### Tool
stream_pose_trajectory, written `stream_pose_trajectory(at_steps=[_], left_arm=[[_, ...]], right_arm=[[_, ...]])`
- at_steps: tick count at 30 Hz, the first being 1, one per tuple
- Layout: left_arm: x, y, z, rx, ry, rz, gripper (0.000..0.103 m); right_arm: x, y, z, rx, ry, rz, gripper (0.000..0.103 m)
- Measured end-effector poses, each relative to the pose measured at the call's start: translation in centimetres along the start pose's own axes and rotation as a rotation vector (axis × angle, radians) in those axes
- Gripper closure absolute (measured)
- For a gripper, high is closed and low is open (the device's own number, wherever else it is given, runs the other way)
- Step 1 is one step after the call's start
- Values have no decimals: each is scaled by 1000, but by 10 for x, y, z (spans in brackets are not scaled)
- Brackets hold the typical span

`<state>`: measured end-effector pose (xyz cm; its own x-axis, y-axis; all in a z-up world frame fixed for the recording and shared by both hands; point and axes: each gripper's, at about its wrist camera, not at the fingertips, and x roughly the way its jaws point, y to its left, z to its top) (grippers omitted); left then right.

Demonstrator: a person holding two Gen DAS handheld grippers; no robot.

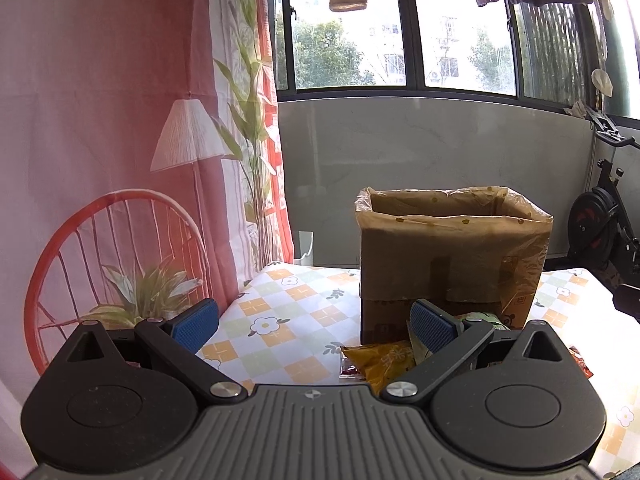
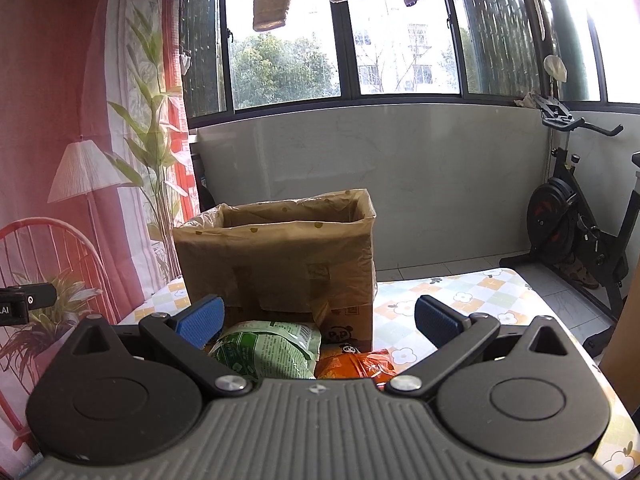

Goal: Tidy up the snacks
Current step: 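Grasp the green corn-chip bag with the right tool while the left tool approaches the yellow bag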

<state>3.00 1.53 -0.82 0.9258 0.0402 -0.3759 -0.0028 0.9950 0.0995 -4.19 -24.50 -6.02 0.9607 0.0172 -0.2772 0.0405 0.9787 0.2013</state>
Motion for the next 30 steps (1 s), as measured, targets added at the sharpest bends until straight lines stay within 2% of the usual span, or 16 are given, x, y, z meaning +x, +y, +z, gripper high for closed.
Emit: stream_pose_trajectory(at_steps=[4,8,10,12,15,21,25,30], left_arm=[[18,5,-7,-23,19,-27,0],[32,5,-17,-6,37,-17,0],[37,3,-20,4,48,-5,0],[44,2,-23,-3,70,-5,0],[53,7,-28,-40,96,-47,0],[66,6,-42,-32,121,-20,1],[73,8,-53,-60,145,-31,1],[79,4,-62,-21,155,-1,6]], right_arm=[[22,2,-18,-31,23,4,0],[40,2,-36,-43,105,62,0],[48,4,-44,-49,156,58,0],[54,3,-52,-35,201,60,0],[62,1,-63,-2,261,19,0],[82,-1,-81,92,392,16,0],[97,7,-87,117,440,9,0],[115,11,-92,164,484,-21,0]])
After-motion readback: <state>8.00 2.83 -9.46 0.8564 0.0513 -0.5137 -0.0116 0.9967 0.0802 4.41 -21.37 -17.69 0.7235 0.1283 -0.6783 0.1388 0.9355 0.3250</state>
